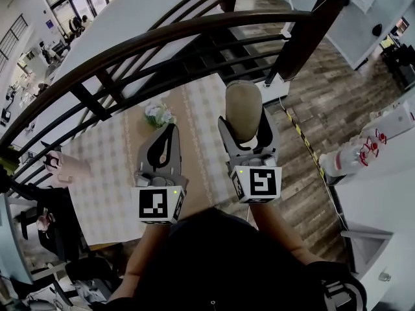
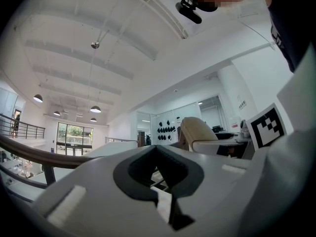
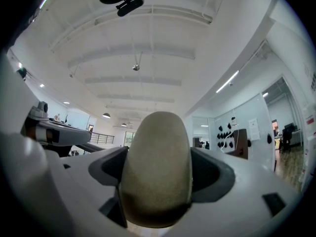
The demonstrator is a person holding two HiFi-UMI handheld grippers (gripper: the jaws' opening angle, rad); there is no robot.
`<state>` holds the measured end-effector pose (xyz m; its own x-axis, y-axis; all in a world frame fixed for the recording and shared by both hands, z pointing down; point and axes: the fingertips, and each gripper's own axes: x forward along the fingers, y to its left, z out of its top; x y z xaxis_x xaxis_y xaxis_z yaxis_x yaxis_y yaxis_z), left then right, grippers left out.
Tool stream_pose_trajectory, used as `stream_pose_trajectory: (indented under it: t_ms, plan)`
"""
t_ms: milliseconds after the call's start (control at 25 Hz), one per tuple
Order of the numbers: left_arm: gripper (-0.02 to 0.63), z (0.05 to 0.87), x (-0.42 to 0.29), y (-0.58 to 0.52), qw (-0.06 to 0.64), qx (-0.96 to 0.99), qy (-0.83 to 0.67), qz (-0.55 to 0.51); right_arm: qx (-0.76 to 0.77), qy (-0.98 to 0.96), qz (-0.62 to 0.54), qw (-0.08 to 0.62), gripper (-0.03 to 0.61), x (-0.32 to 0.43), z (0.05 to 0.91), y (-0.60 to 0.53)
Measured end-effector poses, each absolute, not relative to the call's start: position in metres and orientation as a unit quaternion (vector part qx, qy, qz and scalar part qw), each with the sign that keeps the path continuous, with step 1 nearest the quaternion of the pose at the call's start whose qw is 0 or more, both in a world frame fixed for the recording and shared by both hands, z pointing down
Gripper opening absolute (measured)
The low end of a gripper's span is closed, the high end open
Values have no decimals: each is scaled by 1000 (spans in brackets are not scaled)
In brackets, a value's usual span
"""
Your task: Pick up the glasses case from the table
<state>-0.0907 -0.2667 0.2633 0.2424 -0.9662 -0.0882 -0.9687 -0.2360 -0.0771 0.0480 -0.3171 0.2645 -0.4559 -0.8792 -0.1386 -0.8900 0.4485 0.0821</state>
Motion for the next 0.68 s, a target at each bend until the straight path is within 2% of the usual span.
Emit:
stream_pose_trajectory:
  t_ms: [360,680]
  plan:
    - [11,267,-90,-262,56,-779,625,13,-513,855,69,29,377,50,271,-314]
    - [11,270,-88,-256,59,-770,636,9,-516,853,57,48,377,57,278,-313]
